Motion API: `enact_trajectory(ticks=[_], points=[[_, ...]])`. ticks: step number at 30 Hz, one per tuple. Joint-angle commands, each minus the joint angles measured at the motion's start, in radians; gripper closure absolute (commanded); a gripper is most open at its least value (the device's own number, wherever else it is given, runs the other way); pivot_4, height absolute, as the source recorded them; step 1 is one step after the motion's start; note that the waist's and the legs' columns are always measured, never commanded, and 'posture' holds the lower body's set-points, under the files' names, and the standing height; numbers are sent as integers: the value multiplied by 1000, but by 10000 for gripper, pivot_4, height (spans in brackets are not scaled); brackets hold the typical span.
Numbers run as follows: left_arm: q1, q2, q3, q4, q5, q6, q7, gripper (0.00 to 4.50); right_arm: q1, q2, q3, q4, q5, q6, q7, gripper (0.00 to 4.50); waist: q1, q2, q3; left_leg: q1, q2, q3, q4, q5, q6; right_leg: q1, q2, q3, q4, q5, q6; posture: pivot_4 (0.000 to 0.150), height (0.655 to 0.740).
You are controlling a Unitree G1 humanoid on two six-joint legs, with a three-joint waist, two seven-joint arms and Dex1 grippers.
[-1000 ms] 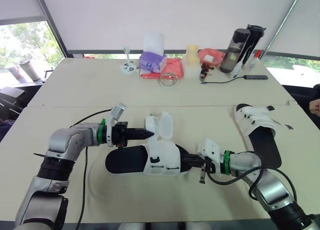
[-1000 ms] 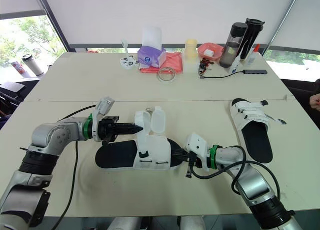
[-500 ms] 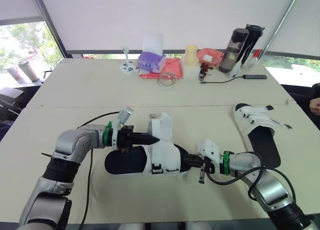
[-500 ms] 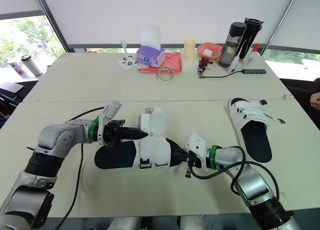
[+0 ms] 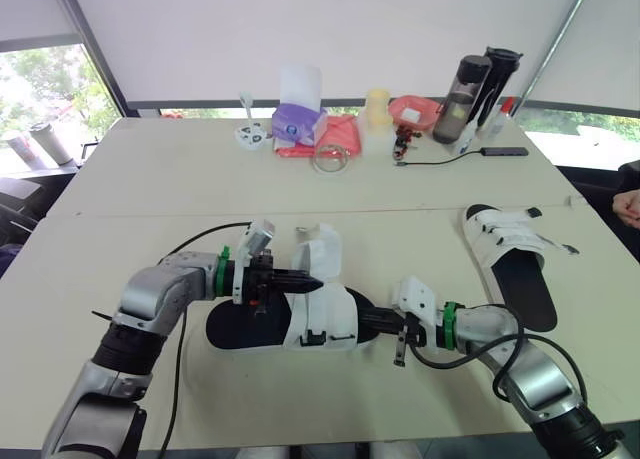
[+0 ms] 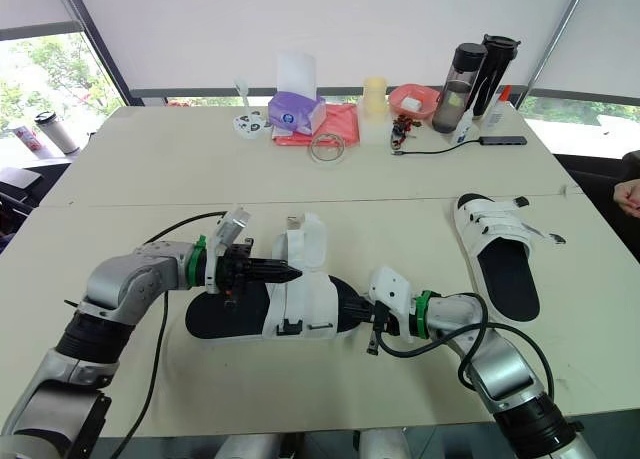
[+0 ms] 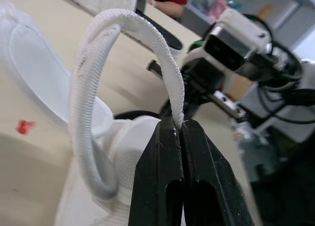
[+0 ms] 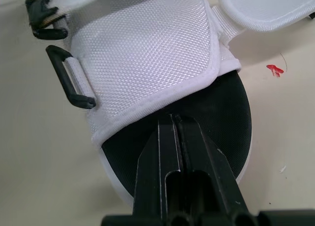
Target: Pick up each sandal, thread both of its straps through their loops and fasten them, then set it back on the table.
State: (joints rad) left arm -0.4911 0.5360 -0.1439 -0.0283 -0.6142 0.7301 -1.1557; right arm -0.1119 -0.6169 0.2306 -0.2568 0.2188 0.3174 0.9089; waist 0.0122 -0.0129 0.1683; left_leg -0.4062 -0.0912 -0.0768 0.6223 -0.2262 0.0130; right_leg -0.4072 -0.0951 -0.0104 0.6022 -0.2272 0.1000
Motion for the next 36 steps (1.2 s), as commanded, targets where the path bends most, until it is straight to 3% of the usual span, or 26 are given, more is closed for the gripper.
enact_trajectory(ticks=[1,12,27,36], points=[[13,0,52,-81,-1,-37,43,44700,27,-4,30,61,-44,35,-19,45000,0,0,0,0,0,0,0,0,0,0,0,0,0,0,0,1500,7400],[53,69,148,-221,-135,97,83,44700,3,6,42,91,-47,24,-12,45000,-2,0,0,0,0,0,0,0,0,0,0,0,1,0,0,1500,7400],[105,84,82,-255,-97,51,72,44700,-6,5,46,102,-46,13,-11,45000,-3,0,0,2,1,0,0,0,0,0,1,0,2,0,0,1500,7400],[84,90,134,-289,-197,137,103,44700,-3,15,48,106,-48,12,-20,45000,-3,0,0,1,1,0,0,0,0,0,1,0,2,0,0,1500,7400]])
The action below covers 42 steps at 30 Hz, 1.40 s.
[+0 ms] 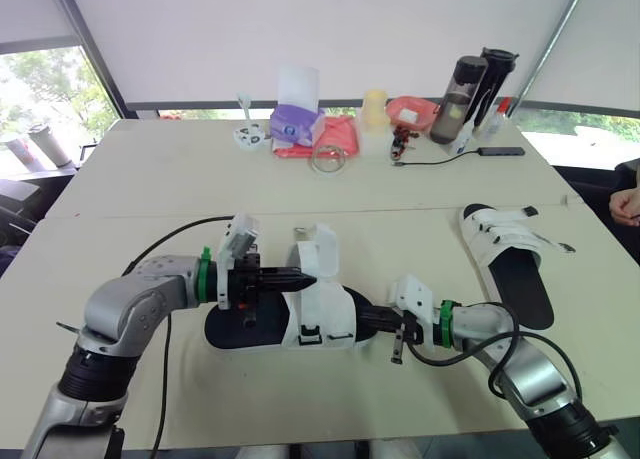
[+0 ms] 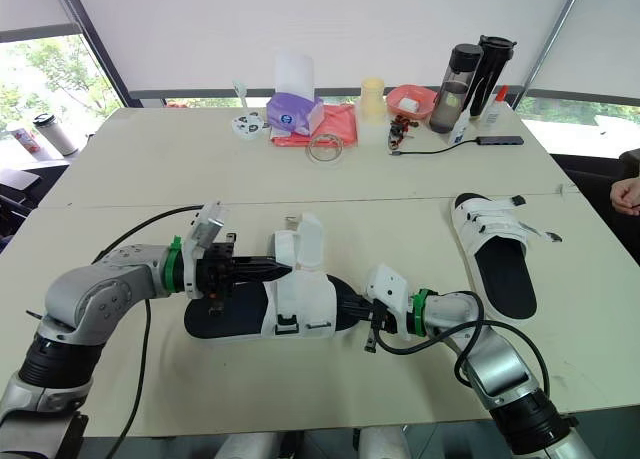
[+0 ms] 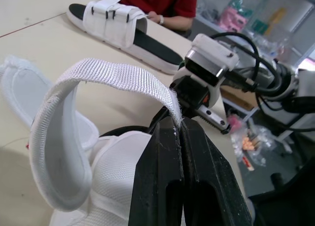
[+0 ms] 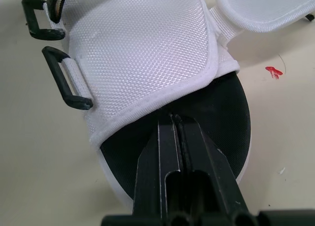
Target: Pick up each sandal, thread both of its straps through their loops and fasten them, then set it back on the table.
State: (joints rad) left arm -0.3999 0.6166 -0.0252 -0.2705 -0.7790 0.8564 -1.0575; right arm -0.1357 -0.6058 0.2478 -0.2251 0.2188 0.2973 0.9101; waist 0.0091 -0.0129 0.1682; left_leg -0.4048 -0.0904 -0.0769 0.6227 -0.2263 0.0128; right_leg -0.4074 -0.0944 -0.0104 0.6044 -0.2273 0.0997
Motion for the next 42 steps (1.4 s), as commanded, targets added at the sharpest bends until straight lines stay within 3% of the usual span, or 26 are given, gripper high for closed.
enact_trajectory(ticks=[1,6,24,42], points=[[-5,11,16,-51,-34,14,6,44700,20,4,31,76,-48,32,-21,45000,0,0,0,0,0,0,0,0,0,0,0,0,0,0,0,1500,7400],[-13,7,36,-62,-68,41,34,44700,15,9,35,85,-50,28,-20,45000,-1,0,0,0,0,0,0,0,0,0,0,0,0,0,0,1500,7400],[20,42,-7,-62,10,-29,18,44700,10,20,40,96,-52,23,-20,45000,-4,0,0,0,1,0,0,0,0,0,0,0,0,0,-1,1500,7400],[139,73,-34,-162,52,-76,16,44700,-4,25,45,114,-52,15,-16,45000,-7,0,0,-1,1,0,-2,0,0,-1,0,0,-1,-1,1,1500,7400]])
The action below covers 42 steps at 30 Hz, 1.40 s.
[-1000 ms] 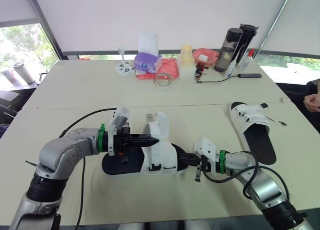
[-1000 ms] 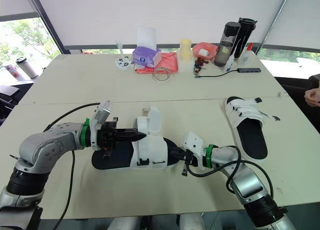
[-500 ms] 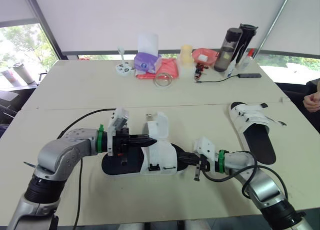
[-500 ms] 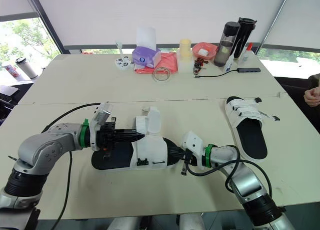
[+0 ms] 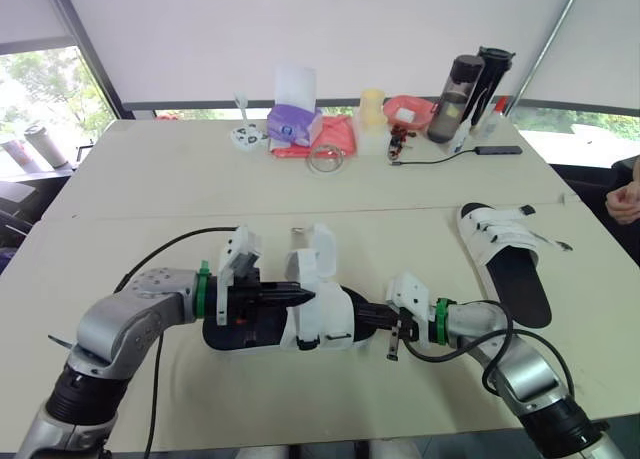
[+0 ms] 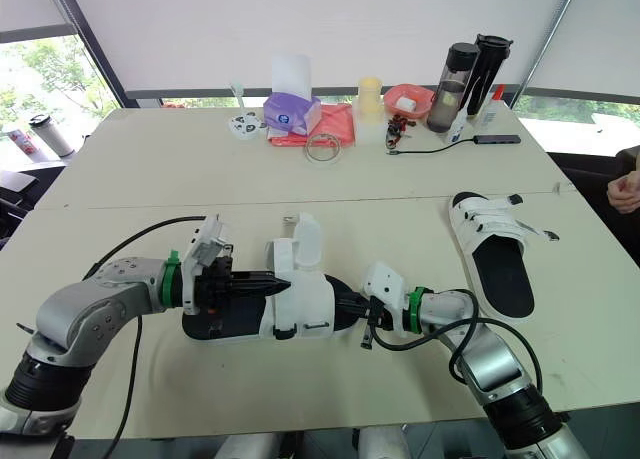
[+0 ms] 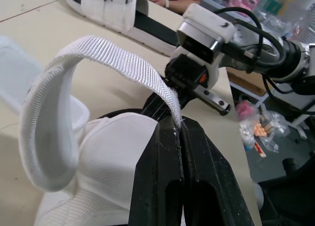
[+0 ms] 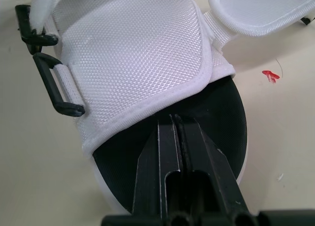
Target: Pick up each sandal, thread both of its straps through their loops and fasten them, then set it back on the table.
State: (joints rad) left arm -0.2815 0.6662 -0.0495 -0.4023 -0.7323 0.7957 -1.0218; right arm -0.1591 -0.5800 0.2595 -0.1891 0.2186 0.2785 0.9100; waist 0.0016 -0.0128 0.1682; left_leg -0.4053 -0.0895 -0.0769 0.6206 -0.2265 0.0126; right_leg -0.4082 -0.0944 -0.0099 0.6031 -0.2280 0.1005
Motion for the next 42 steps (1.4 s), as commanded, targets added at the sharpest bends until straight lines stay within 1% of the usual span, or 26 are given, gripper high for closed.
enact_trajectory(ticks=[1,4,6,10,15,19,22,23,29,30,34,37,40,42], points=[[28,33,-20,-28,26,-31,-24,44700,18,0,35,80,-53,34,-16,45000,0,0,0,0,0,0,0,0,0,0,0,0,0,0,0,1500,7400],[46,54,-59,-16,92,-91,-41,44700,15,1,37,84,-53,31,-15,45000,-2,0,0,0,0,0,0,0,0,0,0,0,-1,0,0,1500,7400],[53,55,-70,-9,111,-114,-44,44700,14,1,37,86,-53,29,-14,45000,-3,0,0,0,0,0,-1,0,0,0,0,0,-1,0,0,1500,7400],[57,46,-68,5,112,-128,-46,44700,4,3,40,97,-54,25,-12,45000,-9,0,0,-1,1,0,-1,0,0,0,0,0,-2,-1,1,1500,7400],[53,24,-46,10,80,-103,-28,44700,-1,7,38,106,-54,17,-15,45000,-13,0,0,-1,0,0,-3,0,0,0,0,0,-4,-1,1,1500,7400],[56,23,-45,14,79,-106,-24,44700,0,6,40,118,-57,4,-12,45000,-12,0,0,-1,0,0,-3,0,0,-1,0,0,-4,1,-2,1500,7400],[67,24,-31,19,70,-110,-16,36456,-12,7,38,135,-55,-1,-9,45000,-13,0,0,-1,0,0,-3,0,0,-1,0,0,-4,1,-2,1500,7400],[69,24,-29,19,69,-112,-16,32295,-14,7,38,139,-55,-3,-7,45000,-14,0,0,-1,0,0,-3,0,0,-1,0,0,-4,1,-2,1500,7400],[85,16,10,-7,42,-100,13,2388,-24,7,41,162,-57,-14,1,45000,-12,0,0,-1,0,0,-3,0,0,-1,0,0,-4,-1,1,1500,7400],[85,14,18,-11,34,-95,24,564,-27,8,41,167,-58,-17,2,45000,-13,0,0,-1,0,0,-3,0,0,-1,0,0,-4,-1,1,1500,7400],[84,19,120,-59,-87,-13,76,564,-38,9,42,192,-60,-30,10,45000,-13,0,0,-1,0,0,-3,0,0,-1,0,0,-3,-1,1,1500,7400],[98,43,188,-80,-187,59,94,564,-53,10,45,219,-63,-43,18,45000,-13,0,0,-1,0,0,-3,0,0,-1,0,0,-3,0,1,1500,7400],[183,91,288,-110,-316,145,106,564,-79,12,52,257,-71,-61,29,45000,-17,0,0,1,0,0,-3,0,0,-1,0,0,-3,0,1,1500,7400],[216,113,304,-125,-352,169,109,564,-90,14,54,275,-73,-71,33,45000,-14,0,0,1,0,0,-4,0,0,-1,0,0,-3,0,1,1500,7400]])
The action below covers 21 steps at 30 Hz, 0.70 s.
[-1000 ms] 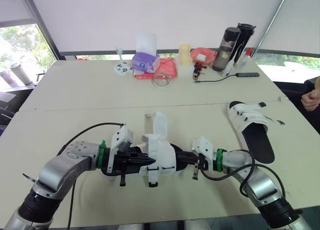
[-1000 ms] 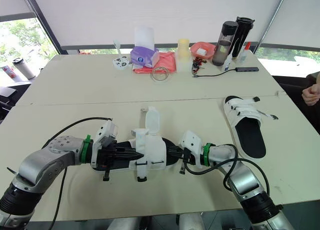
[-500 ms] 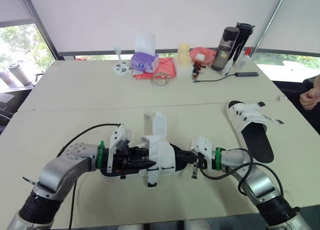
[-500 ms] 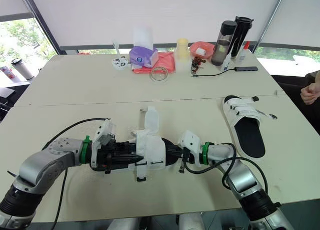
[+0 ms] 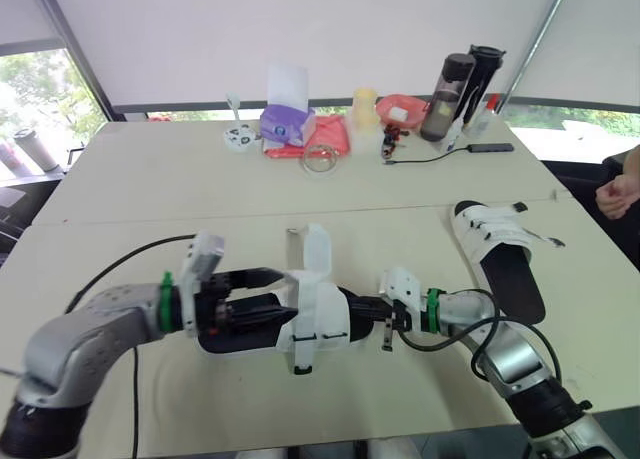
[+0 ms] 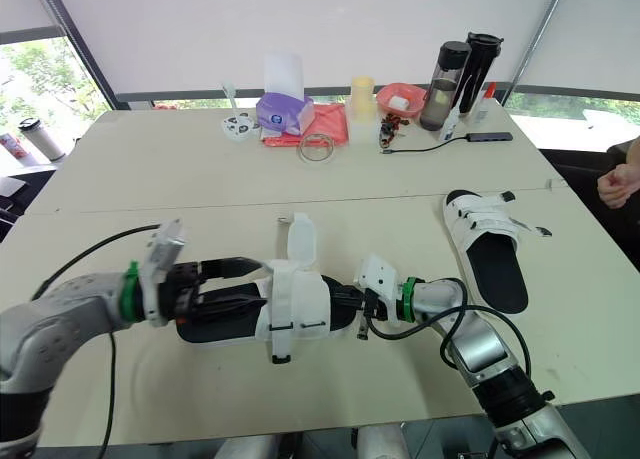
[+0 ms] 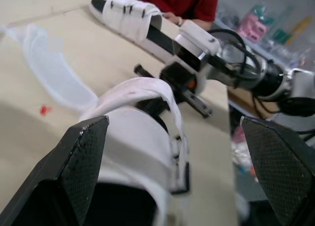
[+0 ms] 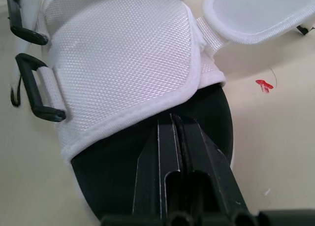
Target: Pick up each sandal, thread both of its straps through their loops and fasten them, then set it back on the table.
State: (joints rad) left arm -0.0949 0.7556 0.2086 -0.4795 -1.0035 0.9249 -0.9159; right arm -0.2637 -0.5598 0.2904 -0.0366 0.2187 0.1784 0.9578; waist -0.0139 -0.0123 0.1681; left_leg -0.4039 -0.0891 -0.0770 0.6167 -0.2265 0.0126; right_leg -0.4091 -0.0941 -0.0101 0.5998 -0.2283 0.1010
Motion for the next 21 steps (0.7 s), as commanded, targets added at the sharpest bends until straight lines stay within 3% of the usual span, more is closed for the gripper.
enact_trajectory(ticks=[1,10,18,21], points=[[50,38,37,-59,-73,39,-6,564,11,-5,24,130,-73,24,-15,45000,3,0,0,1,0,0,0,0,0,0,0,0,0,0,0,1500,7400],[175,101,-67,-113,55,-37,-75,564,8,0,29,141,-72,14,-13,45000,2,0,-1,-1,0,0,-1,0,0,2,-1,1,-3,-1,0,1500,7400],[225,78,-224,-145,221,-144,-54,564,44,-25,28,94,-67,36,2,45000,3,2,-2,-2,0,0,-3,0,0,0,-1,1,-3,1,-3,1500,7400],[237,36,-245,-144,211,-130,-7,564,67,-41,19,53,-57,57,3,45000,6,2,-2,-3,0,0,-3,0,0,0,-1,1,-4,1,-3,1500,7400]])
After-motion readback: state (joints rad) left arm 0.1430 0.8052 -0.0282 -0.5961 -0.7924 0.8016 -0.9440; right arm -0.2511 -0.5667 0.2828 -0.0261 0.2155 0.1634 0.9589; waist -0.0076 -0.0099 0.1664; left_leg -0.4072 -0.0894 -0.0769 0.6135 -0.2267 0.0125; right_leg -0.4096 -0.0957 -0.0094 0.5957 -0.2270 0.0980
